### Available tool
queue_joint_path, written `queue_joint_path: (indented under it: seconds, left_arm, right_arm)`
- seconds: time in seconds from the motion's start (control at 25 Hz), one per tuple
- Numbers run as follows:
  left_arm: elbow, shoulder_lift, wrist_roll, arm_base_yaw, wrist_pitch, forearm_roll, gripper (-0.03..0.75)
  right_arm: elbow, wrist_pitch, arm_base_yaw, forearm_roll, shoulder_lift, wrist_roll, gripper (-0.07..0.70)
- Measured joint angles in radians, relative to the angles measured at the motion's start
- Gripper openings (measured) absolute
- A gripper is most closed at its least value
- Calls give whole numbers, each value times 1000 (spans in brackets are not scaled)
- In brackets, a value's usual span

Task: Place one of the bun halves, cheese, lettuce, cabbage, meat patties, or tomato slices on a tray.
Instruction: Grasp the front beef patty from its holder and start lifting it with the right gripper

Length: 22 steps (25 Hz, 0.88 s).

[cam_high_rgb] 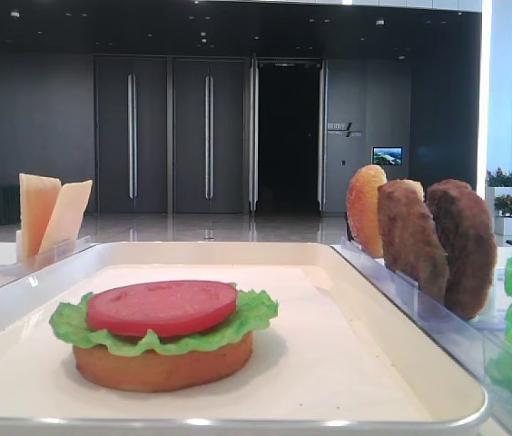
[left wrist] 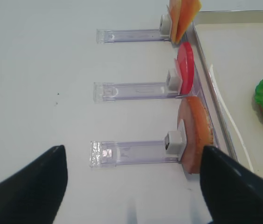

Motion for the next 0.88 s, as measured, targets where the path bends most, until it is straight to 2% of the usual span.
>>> queue_joint_path:
  seconds: [0.24, 0.4, 0.6, 0.88]
  left_arm:
    - [0, 0, 0, 0, 0, 0, 692]
    - [0, 0, 0, 0, 0, 0, 692]
    - [0, 0, 0, 0, 0, 0, 692]
    - [0, 0, 0, 0, 0, 1, 692]
  right_arm:
    - [-193, -29, 0, 19, 368, -7, 464]
    - [-309, -33, 0, 20, 540, -20, 464]
    - [-407, -35, 0, 20, 691, -26, 464]
    - [-469, -36, 0, 20, 807, -35, 464]
